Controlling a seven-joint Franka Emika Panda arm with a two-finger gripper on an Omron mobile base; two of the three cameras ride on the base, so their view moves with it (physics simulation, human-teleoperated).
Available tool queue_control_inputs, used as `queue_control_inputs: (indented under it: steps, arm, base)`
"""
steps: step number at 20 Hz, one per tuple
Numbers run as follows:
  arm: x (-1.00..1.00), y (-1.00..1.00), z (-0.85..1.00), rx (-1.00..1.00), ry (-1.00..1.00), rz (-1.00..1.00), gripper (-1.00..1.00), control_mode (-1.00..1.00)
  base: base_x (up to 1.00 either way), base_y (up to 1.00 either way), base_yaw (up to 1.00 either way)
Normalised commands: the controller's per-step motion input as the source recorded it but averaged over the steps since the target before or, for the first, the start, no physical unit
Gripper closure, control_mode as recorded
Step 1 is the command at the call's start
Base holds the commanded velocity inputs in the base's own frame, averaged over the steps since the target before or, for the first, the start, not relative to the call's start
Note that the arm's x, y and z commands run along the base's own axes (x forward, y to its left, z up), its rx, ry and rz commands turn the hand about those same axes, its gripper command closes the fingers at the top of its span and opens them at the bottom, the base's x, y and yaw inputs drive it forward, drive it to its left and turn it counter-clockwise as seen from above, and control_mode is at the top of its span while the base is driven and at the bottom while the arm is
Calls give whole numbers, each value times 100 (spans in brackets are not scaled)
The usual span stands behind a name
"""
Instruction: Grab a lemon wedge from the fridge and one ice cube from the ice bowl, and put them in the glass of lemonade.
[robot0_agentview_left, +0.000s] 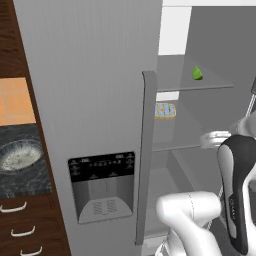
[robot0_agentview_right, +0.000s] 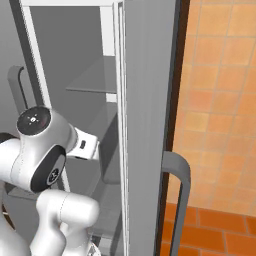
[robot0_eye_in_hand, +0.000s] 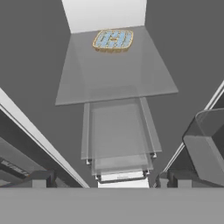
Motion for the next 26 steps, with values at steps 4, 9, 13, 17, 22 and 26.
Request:
queue_control_inputs:
  steps: [4, 9, 13, 17, 22, 26]
  arm:
    - [20, 0, 96, 0, -5, 0, -100, -100]
    - [40, 0, 100, 0, -14, 0, -100, -100]
    - [42, 0, 94, 0, -24, 0, -100, -100]
    - [89, 0, 41, -10, -7, 0, -100, -100]
    - [95, -3, 17, -15, 21, 0, -100, -100]
    - [76, -49, -36, 1, 5, 0, -100, -100]
  base:
    - [0, 0, 0]
    - [0, 0, 0]
    - [0, 0, 0]
    - [0, 0, 0]
    - [0, 0, 0]
    - [0, 0, 0]
